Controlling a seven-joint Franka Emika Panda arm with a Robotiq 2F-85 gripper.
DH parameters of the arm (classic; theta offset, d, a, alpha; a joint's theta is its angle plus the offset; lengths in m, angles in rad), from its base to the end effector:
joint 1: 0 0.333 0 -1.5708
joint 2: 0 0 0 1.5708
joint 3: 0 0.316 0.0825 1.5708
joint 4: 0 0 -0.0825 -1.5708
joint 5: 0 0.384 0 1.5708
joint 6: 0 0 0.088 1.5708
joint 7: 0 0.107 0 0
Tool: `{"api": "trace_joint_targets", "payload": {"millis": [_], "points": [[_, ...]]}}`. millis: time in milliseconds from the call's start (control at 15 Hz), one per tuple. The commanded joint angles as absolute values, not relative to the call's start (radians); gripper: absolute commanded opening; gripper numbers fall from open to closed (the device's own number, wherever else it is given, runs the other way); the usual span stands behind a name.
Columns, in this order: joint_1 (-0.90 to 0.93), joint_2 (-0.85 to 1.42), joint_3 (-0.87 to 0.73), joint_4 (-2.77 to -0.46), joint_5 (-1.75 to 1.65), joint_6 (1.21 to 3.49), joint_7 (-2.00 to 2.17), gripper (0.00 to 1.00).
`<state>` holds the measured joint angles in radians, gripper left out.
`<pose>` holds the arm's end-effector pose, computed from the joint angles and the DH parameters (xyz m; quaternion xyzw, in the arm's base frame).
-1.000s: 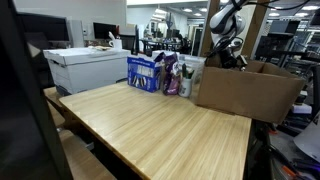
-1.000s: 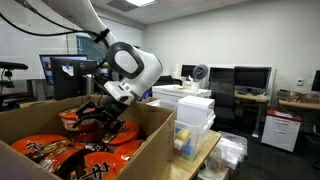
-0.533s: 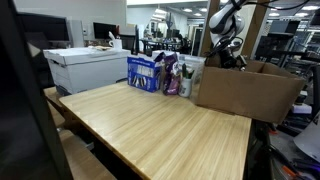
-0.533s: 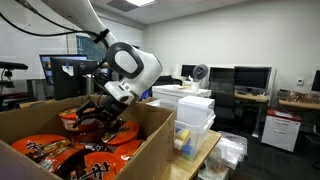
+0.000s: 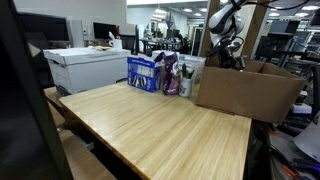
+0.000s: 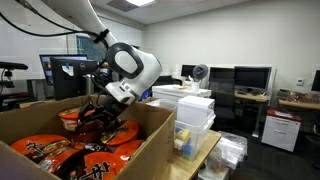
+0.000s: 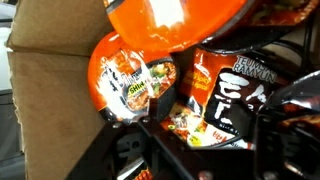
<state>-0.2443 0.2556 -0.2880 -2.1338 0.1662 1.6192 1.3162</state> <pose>0.4154 -0.2261 0.2605 0.5241 -0.7668 -0.3560 0.1032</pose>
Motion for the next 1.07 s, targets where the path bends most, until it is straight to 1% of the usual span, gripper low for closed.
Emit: {"api": "trace_joint_targets", "payload": {"millis": [0,133,400,600,733,933,1000], "points": [[-0.254,0.251,-0.284,-2.125,0.204,1.572,1.242,0.38],[-0.262,0.254,-0.285,-2.115,0.233,1.527,1.205,0.25],[-0.277,0.249,-0.292,-2.087,0.295,1.402,1.115,0.04],[-0.284,0.226,-0.309,-2.072,0.305,1.347,1.095,0.0],[-0.289,0.213,-0.322,-2.06,0.308,1.324,1.086,0.0],[-0.299,0.196,-0.339,-2.046,0.312,1.297,1.072,0.03],[-0.301,0.191,-0.343,-2.043,0.311,1.292,1.069,0.02]]}}
